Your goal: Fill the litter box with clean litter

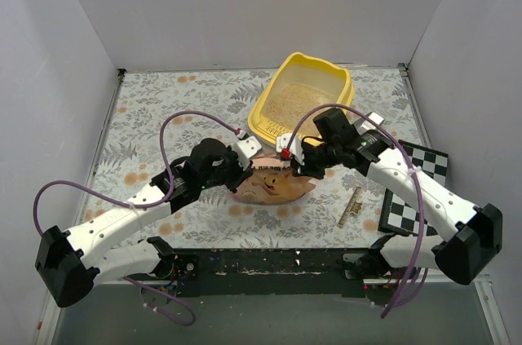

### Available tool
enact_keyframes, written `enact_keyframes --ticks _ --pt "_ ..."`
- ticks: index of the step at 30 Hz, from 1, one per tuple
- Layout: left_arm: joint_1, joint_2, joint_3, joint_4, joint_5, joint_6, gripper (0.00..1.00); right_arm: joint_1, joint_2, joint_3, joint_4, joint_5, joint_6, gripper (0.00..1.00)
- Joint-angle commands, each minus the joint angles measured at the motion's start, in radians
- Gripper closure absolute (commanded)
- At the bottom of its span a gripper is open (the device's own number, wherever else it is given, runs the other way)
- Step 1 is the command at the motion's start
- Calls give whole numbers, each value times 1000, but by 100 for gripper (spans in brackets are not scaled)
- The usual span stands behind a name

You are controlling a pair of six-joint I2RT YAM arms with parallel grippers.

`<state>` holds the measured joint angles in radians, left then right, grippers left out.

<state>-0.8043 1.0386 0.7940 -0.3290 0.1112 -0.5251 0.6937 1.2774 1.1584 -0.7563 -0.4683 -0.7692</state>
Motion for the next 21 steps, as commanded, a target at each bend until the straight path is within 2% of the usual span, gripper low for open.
enact_keyframes --ticks 1,6,11,14,15,18,19,21 --pt "33 -21 -38 -71 -200 50 100 -26 -111 -139 -52 34 53 99" --pt "33 -63 -98 -51 -163 31 100 -26 -171 -279 90 29 161 99" --pt "33 -43 -90 -58 -130 19 100 -26 -187 -200 123 198 283 97" --pt "33 -28 -82 -64 -120 13 100 -29 -226 -117 123 363 344 76" --pt "33 -26 -82 -65 -119 11 100 -31 -249 -102 138 428 384 73" --pt "33 -26 -76 -65 -127 10 100 -43 -308 -48 146 601 565 55" --pt "33 -28 -75 -67 -128 10 100 -49 -323 -19 126 617 612 48" --pt "33 -34 -72 -71 -136 8 100 -63 -328 18 63 612 671 45"
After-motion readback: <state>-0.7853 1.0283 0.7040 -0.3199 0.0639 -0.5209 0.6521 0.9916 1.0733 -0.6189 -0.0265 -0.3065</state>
